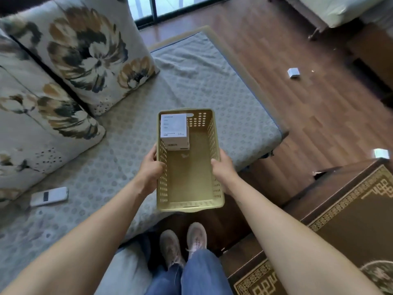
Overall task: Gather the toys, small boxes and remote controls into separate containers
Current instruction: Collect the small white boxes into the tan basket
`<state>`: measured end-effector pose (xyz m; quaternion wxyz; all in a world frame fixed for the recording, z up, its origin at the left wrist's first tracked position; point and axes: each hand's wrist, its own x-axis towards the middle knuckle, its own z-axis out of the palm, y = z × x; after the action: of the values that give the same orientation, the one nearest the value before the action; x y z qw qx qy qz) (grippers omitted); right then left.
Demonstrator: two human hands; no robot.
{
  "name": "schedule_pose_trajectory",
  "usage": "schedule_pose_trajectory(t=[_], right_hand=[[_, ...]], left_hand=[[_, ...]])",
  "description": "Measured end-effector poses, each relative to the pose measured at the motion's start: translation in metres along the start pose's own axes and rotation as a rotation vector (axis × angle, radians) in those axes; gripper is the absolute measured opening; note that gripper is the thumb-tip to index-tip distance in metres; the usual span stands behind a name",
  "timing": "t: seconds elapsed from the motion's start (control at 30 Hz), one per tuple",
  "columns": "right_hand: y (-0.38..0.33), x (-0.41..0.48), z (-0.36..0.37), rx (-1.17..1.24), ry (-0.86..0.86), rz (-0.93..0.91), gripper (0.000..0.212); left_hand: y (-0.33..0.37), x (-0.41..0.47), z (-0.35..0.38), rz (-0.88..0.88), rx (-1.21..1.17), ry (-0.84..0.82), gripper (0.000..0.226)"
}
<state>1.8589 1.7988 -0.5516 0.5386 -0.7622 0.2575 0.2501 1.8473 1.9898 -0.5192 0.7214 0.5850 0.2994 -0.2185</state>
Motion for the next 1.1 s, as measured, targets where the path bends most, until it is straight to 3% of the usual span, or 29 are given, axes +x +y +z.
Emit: schedule_pose_trajectory(t=[0.27,0.5,0.67,0.97,1.1], right_hand=[[0.003,0.021,-0.108,0.088,0.103,0.056,0.049],[-0.005,0.034,-0.231,0.204,0.2,0.105,0.04],[-0.005,0.057,-0.339,0.242,0.312,0.144,0.051],[-0.014,0.082,-0.441,0.301,0.401,0.173,0.056],[-0.027,0.104,-0.477,0.33,0.42,0.166,0.054]], left_hand=[[0.031,0.011,0.12,-0.002,0.02,-0.147,0.075],[0.054,0.03,0.251,-0.046,0.054,-0.234,0.067],[0.068,0.049,0.364,-0.072,0.089,-0.329,0.067],[0.097,0.066,0.477,-0.037,0.138,-0.44,0.06],[0.113,0.088,0.517,-0.007,0.164,-0.471,0.067]])
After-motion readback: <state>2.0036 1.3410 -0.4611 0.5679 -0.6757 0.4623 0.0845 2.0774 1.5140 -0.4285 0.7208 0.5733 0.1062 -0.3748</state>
